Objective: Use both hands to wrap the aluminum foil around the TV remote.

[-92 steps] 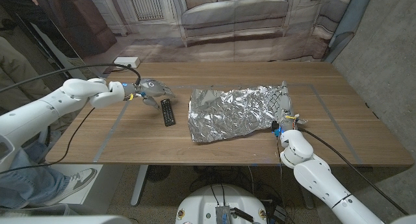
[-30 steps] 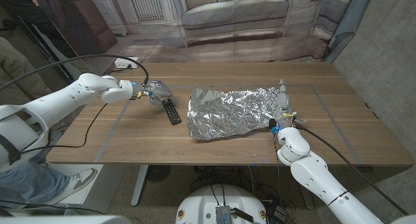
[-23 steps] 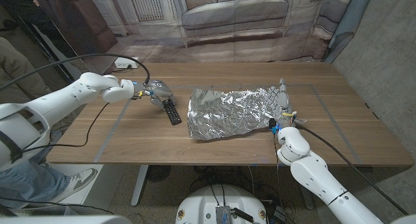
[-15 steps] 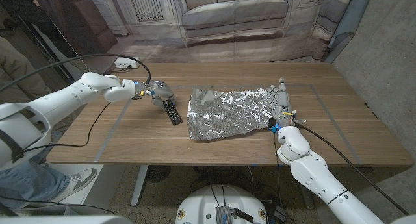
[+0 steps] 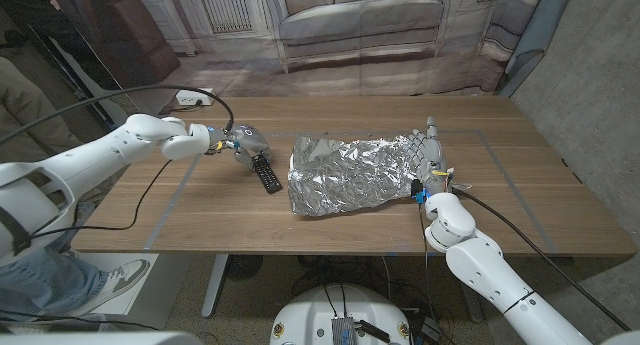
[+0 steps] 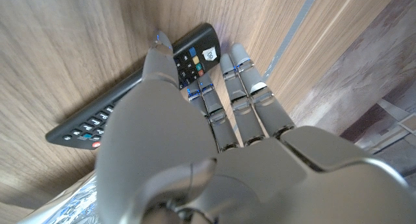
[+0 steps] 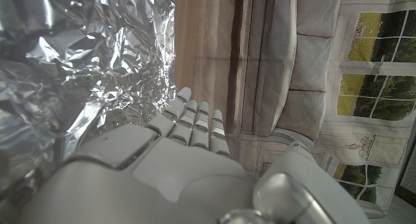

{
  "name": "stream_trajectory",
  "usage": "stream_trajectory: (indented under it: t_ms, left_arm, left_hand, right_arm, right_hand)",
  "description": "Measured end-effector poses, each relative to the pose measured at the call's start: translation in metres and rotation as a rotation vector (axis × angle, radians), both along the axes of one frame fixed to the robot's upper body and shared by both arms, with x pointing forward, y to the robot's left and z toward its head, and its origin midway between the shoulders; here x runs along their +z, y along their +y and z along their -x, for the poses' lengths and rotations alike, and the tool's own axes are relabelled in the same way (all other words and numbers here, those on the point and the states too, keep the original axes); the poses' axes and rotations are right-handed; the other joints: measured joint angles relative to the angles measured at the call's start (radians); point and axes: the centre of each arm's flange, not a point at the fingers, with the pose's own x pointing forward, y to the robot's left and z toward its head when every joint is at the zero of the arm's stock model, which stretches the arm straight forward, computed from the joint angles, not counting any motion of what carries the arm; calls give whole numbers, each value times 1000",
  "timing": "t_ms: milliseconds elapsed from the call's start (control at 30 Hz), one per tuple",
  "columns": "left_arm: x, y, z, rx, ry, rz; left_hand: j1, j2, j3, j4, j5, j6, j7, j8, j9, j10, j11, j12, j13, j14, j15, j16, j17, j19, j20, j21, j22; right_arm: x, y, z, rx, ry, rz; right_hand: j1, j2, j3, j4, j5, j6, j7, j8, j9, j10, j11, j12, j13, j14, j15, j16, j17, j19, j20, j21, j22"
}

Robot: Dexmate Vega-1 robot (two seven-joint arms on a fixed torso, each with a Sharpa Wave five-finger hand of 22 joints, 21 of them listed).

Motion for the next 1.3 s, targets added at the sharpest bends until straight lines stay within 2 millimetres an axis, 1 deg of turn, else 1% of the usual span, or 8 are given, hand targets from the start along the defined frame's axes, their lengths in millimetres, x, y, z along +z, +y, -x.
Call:
stream_trajectory:
  t_ms: [167, 233, 400, 433, 467, 500, 567, 1300]
  left_arm:
    - [2, 2, 2, 6, -17, 15]
    - [4, 3, 5, 7, -26, 21]
    - [14, 6, 12, 8, -61, 44]
    - [14, 6, 12, 9, -64, 46]
    - [17, 7, 14, 10, -72, 52]
    - [20, 8, 15, 12, -81, 58]
    - [23, 8, 17, 12, -93, 66]
    - [48, 20, 53, 11, -160, 235]
  left_hand:
    - [0, 0, 0, 0, -5, 0, 0, 0, 0, 0, 0, 0, 0, 4, 2, 0, 4, 4, -4, 0, 0]
    - [0, 0, -1, 1, -12, 0, 0, 1, 0, 25, 3, 0, 0, 37, -22, 4, 11, 27, -19, 1, 0]
    - [0, 0, -1, 1, -16, 0, 0, 6, 0, 29, 2, 0, 0, 40, -25, 6, 12, 29, -21, 1, 1]
    - [0, 0, -1, 1, -16, 1, 1, 6, 0, 34, 3, 0, 0, 50, -35, 6, 12, 34, -27, 3, 1]
    - [0, 0, -1, 1, -16, 15, 14, 6, 0, 44, 4, 0, 0, 109, -95, 12, 20, 39, -33, 3, 1]
    - [0, 0, -1, 1, -16, 15, 14, 6, 0, 45, 6, -1, 0, 129, -133, 11, 20, 43, -39, 4, 1]
    - [0, 0, -1, 1, -16, 15, 14, 6, 0, 45, 6, -1, 0, 140, -158, 7, 19, 31, -43, -2, 1]
    - [0, 0, 3, -3, -13, 16, 16, 6, 0, 45, 6, -5, 0, 143, -165, 3, 21, 29, -41, -4, 1]
  right_arm:
    - [2, 3, 2, 7, -3, 6]
    - [3, 6, 3, 10, -7, 12]
    - [6, 10, 5, 19, -14, 21]
    - [6, 10, 5, 19, -14, 23]
    - [7, 11, 6, 22, -15, 26]
    - [7, 12, 6, 24, -16, 27]
    - [7, 13, 7, 26, -17, 29]
    - [8, 18, 14, 45, -31, 54]
  right_hand:
    - [0, 0, 0, 0, 0, 0, 0, 0, 0, 0, 0, 0, 0, 0, 0, 0, 0, 0, 0, -6, 0]
    - [0, 0, 0, 0, 0, 0, 0, 0, 0, 0, 0, 0, 0, 0, 0, 0, 0, 0, 0, -6, 0]
    - [0, 0, 0, 0, 0, 0, 0, 0, 0, 0, 0, 0, 0, 0, 0, 0, 0, 0, 0, -6, 0]
    - [0, 0, 0, 0, 0, 0, 0, 0, 0, 0, 0, 0, 0, 0, 0, 0, 0, 0, 0, -6, 0]
    - [0, 0, 0, 0, 0, 0, 0, 0, 0, 0, 0, 0, 0, 0, 0, 0, 0, 0, 0, -6, 0]
    - [0, 0, 0, 0, 0, 0, 0, 0, 0, 0, 0, 0, 0, 0, 0, 0, 0, 0, 0, -6, 0]
    - [0, 0, 0, 0, 0, 0, 0, 0, 0, 0, 0, 0, 0, 0, 0, 0, 0, 0, 0, -6, 0]
    - [0, 0, -4, -4, 0, 0, 0, 0, 0, 0, 0, 0, 0, 0, 0, 0, 0, 0, 0, -14, 0]
